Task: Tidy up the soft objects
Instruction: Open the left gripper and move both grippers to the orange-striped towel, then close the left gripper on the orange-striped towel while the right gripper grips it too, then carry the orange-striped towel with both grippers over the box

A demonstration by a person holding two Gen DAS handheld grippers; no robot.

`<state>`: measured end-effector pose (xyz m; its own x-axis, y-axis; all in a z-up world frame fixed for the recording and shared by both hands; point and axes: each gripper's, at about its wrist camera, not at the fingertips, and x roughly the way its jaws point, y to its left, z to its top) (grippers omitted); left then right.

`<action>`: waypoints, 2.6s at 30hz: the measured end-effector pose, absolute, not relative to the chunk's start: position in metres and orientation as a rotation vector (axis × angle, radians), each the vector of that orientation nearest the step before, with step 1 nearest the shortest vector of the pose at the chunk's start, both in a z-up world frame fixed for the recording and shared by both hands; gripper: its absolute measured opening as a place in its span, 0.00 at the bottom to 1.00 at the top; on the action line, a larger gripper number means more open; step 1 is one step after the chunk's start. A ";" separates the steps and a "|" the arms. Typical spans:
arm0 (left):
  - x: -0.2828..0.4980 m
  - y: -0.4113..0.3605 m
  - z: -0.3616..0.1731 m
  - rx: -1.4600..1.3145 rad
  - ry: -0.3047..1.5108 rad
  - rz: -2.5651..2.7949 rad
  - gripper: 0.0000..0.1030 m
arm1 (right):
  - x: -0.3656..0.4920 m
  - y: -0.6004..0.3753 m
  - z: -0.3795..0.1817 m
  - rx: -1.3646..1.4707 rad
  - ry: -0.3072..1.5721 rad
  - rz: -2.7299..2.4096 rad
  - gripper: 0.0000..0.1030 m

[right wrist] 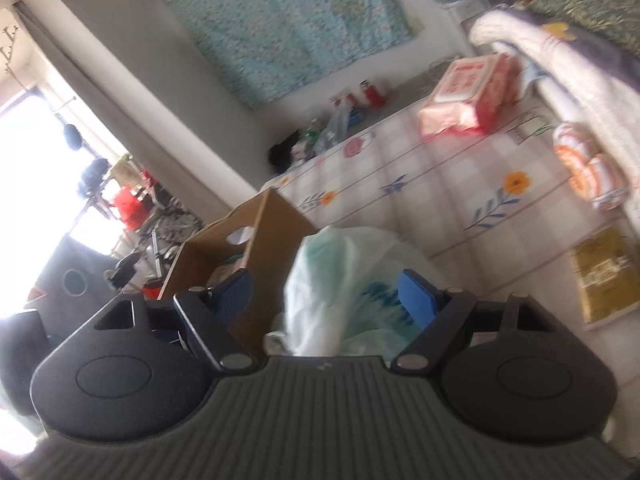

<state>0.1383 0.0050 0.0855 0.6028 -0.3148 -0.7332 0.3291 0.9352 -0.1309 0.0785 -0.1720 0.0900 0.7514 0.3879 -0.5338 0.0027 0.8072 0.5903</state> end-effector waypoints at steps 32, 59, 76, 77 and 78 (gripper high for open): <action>0.369 -0.270 -0.052 -0.161 1.350 -0.607 0.66 | 0.194 -0.287 -0.030 0.278 0.763 -0.196 0.53; 0.304 -0.183 0.059 -0.343 1.170 -0.623 0.37 | 0.137 -0.228 0.062 0.309 0.569 -0.107 0.32; 0.194 0.056 0.150 -0.429 0.919 -0.289 0.37 | 0.105 -0.042 0.137 0.310 0.539 0.401 0.32; 0.189 0.073 0.150 -0.433 0.914 -0.254 0.37 | 0.105 -0.028 0.137 0.313 0.554 0.442 0.32; 0.183 0.088 0.149 -0.441 0.913 -0.221 0.37 | 0.106 -0.013 0.137 0.318 0.572 0.483 0.33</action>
